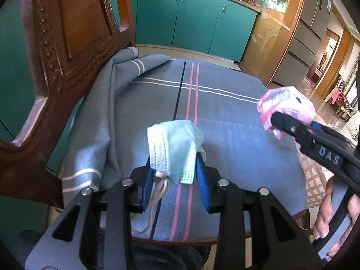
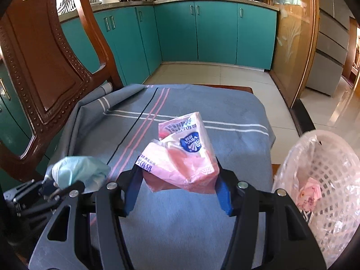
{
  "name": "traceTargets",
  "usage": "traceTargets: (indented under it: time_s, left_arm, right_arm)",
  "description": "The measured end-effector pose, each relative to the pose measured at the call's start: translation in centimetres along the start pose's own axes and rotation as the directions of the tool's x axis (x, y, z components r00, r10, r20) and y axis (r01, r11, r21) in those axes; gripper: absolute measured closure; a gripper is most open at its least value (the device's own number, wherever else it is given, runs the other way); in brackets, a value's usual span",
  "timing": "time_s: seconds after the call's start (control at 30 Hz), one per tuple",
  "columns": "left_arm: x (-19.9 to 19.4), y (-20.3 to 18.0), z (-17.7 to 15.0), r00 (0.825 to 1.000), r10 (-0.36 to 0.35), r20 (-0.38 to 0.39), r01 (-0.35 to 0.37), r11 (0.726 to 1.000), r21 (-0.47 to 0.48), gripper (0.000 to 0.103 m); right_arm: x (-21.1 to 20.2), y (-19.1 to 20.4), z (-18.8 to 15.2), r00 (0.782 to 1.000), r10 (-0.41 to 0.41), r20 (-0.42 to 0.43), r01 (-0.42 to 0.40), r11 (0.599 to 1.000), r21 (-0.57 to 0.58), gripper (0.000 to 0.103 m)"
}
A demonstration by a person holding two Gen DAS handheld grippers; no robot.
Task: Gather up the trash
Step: 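Carry the face mask and pink bag over the wastebasket and open both grippers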
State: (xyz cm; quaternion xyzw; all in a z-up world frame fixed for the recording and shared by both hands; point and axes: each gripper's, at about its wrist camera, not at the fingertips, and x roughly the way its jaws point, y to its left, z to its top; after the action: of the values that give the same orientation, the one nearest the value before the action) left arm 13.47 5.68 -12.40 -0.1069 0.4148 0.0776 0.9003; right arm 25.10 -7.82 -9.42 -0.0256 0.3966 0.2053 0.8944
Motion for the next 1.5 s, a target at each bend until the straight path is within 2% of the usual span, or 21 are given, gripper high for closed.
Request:
traceTargets:
  time_s: [0.33,0.6,0.8,0.93,1.03,1.17,1.27,1.3,1.4,1.5]
  left_arm:
    - [-1.6,0.2,-0.7,1.000,0.017,0.013,-0.017,1.000,0.007,0.067]
    - [-4.1,-0.6,-0.5,0.998,0.001,0.067,-0.002,1.000,0.024,0.067]
    - [-5.2,-3.3,-0.2,0.996,-0.025,0.090,0.019,0.997,0.073,0.067]
    - [-5.7,-6.1,0.2,0.993,-0.061,0.097,0.049,0.991,0.123,0.067]
    - [-6.2,-9.0,0.5,0.988,-0.120,0.095,0.103,0.981,0.166,0.067]
    - [-5.9,-13.6,1.3,0.968,-0.237,0.081,0.213,0.949,0.232,0.067]
    - [-4.3,-17.3,1.8,0.947,-0.319,0.028,0.300,0.914,0.272,0.067]
    - [-3.7,-18.8,1.9,0.934,-0.356,-0.002,0.343,0.898,0.276,0.067]
    - [-2.3,-22.3,1.8,0.907,-0.417,-0.059,0.415,0.859,0.301,0.067]
    - [-1.0,-25.4,1.3,0.887,-0.447,-0.112,0.457,0.823,0.338,0.067]
  right_arm:
    - [-1.9,-0.4,-2.5,1.000,0.021,-0.017,-0.020,0.999,0.032,0.045]
    - [-5.9,-3.0,-2.8,0.999,0.018,0.051,-0.022,0.995,0.093,0.045]
    - [-9.2,-7.5,-3.2,0.993,-0.046,0.109,0.025,0.983,0.182,0.045]
    - [-11.0,-11.3,-4.4,0.982,-0.146,0.120,0.114,0.964,0.240,0.045]
    - [-12.0,-13.9,-5.4,0.973,-0.204,0.111,0.167,0.946,0.278,0.045]
    - [-13.7,-17.2,-7.0,0.961,-0.255,0.107,0.206,0.918,0.340,0.045]
    - [-15.0,-19.0,-8.1,0.953,-0.284,0.109,0.225,0.900,0.374,0.045]
    - [-15.3,-19.5,-8.5,0.950,-0.291,0.109,0.230,0.896,0.381,0.045]
    - [-16.4,-20.8,-9.6,0.941,-0.321,0.108,0.255,0.881,0.399,0.045]
    - [-17.4,-22.0,-10.5,0.933,-0.345,0.105,0.272,0.865,0.423,0.045]
